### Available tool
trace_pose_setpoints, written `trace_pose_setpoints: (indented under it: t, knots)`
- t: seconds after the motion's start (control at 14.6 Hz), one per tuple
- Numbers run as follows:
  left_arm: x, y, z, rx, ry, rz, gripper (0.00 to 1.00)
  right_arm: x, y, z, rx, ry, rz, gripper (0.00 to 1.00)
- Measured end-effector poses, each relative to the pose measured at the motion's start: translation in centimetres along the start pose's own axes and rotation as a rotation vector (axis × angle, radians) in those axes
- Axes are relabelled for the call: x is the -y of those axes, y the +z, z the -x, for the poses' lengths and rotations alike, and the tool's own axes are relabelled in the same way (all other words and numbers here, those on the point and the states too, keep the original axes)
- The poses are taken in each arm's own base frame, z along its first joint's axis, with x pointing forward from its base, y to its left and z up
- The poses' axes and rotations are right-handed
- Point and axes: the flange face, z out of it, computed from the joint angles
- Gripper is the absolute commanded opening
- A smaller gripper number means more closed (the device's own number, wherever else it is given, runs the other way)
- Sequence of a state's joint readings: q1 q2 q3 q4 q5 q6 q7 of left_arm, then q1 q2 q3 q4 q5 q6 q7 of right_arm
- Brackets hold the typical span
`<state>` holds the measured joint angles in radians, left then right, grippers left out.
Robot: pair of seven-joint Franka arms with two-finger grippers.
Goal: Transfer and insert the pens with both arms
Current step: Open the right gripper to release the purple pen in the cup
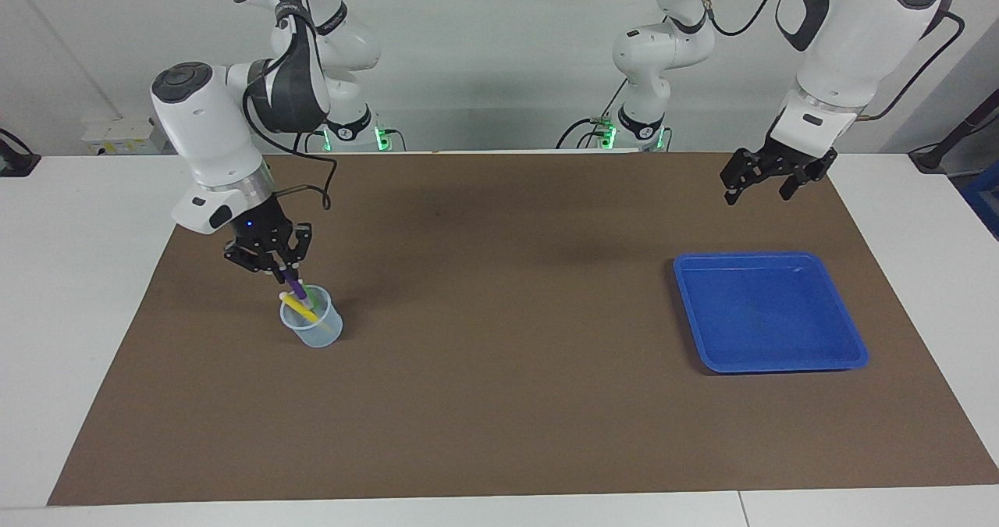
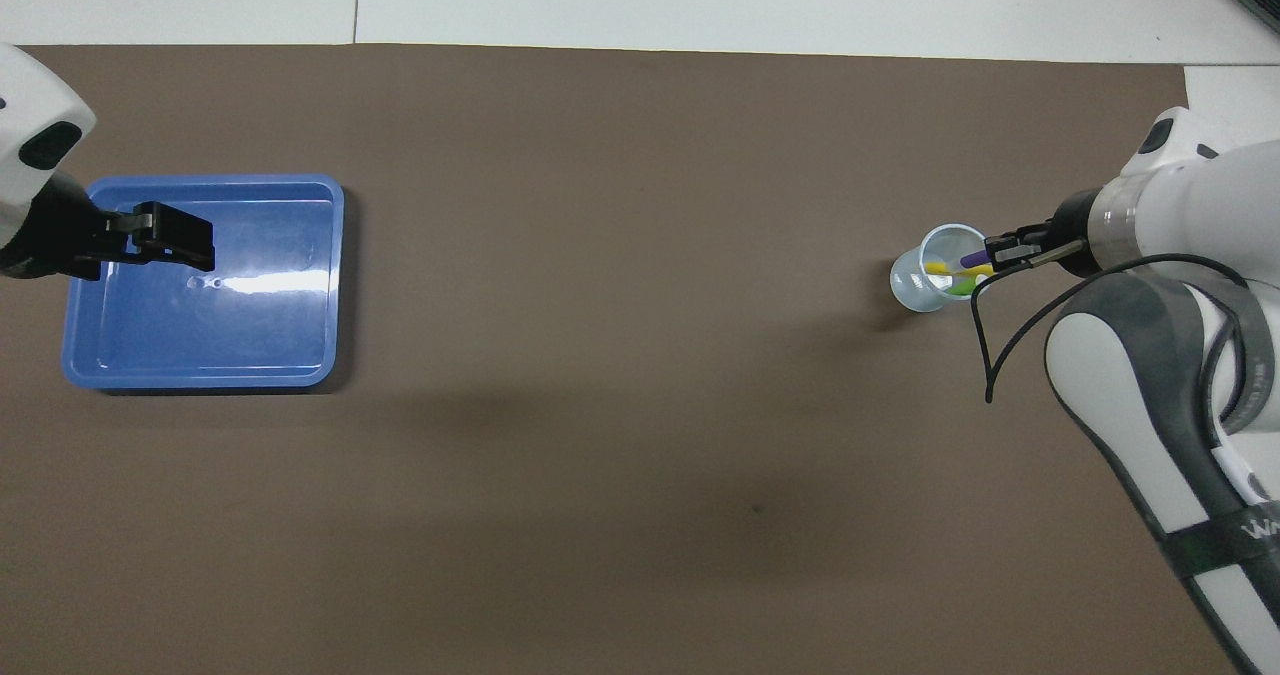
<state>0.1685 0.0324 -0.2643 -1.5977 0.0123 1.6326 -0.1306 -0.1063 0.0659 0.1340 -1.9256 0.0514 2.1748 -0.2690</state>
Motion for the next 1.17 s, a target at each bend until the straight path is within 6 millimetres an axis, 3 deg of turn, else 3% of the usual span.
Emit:
trace_pose_setpoints:
  t: [0.21,0.34,0.48,0.69,1.17]
  knots:
    - [2.1,0.1,-0.2,0.001,-0.039,0.0,1.0,0.0,0.3,0.1,0.007,0.0,-0.002,0.0]
    - [1.9,-0.2,-0.1,-0.004,-0.075,-0.001,1.0,0.1,0.6,0.2,0.012,0.0,-0.003,0.02]
    - [1.2,-0.5,0.1,-0.01,-0.127,-0.001,1.0,0.1,0.7,0.2,0.014,0.001,-0.004,0.35]
    - [0.9,-0.6,0.2,-0.012,-0.153,-0.001,1.0,0.1,0.9,0.2,0.017,0.001,-0.005,0.63]
    - [0.9,-0.5,0.2,-0.01,-0.158,-0.001,1.0,0.1,1.0,0.2,0.018,0.001,-0.006,0.69]
